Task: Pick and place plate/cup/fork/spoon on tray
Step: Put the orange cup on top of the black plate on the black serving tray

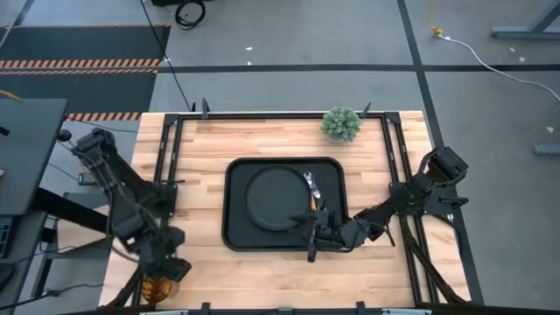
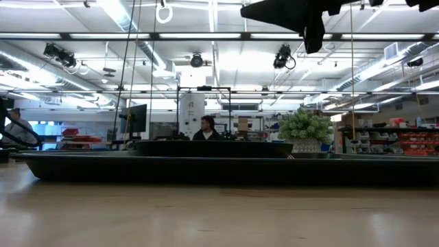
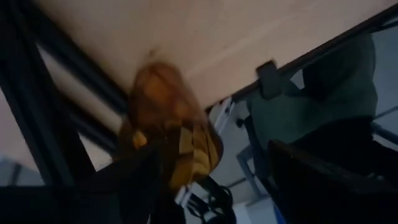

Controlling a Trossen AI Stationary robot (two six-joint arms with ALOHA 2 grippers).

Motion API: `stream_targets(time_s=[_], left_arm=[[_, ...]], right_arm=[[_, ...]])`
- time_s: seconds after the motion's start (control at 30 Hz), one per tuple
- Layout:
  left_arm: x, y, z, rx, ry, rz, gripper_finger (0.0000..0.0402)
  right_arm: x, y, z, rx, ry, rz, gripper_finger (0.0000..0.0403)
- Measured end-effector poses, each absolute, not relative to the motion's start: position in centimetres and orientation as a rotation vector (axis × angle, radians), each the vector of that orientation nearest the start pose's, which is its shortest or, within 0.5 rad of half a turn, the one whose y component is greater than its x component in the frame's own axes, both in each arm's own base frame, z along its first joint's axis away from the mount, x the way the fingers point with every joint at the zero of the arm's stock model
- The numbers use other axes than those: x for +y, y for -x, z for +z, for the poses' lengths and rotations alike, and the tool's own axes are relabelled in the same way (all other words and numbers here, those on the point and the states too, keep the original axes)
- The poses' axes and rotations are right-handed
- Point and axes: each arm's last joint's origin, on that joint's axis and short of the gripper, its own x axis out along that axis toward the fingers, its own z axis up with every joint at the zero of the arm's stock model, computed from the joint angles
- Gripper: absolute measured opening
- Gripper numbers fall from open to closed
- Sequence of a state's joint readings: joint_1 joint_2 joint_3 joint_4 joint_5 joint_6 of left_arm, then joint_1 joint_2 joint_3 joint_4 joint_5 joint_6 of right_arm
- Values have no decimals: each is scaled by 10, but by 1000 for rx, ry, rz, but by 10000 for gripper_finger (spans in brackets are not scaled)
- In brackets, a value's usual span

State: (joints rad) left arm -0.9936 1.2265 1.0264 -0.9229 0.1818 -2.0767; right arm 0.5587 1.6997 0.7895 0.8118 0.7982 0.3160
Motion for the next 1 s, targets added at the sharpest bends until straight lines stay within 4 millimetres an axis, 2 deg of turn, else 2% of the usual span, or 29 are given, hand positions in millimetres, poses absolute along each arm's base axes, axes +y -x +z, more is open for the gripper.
stream_targets(time_s=[0.2,0.5,0.67,1.0], left_arm=[[-221,-112,262,1593,1237,480,292],[-252,-117,234,1618,1199,455,292],[-255,-119,228,1626,1143,443,292],[-252,-120,226,1525,1110,463,292]], right_arm=[[160,-300,200,39,-243,-248,162],[159,-301,200,37,-253,-252,162],[159,-301,200,36,-261,-252,162],[159,-301,201,36,-260,-252,162]])
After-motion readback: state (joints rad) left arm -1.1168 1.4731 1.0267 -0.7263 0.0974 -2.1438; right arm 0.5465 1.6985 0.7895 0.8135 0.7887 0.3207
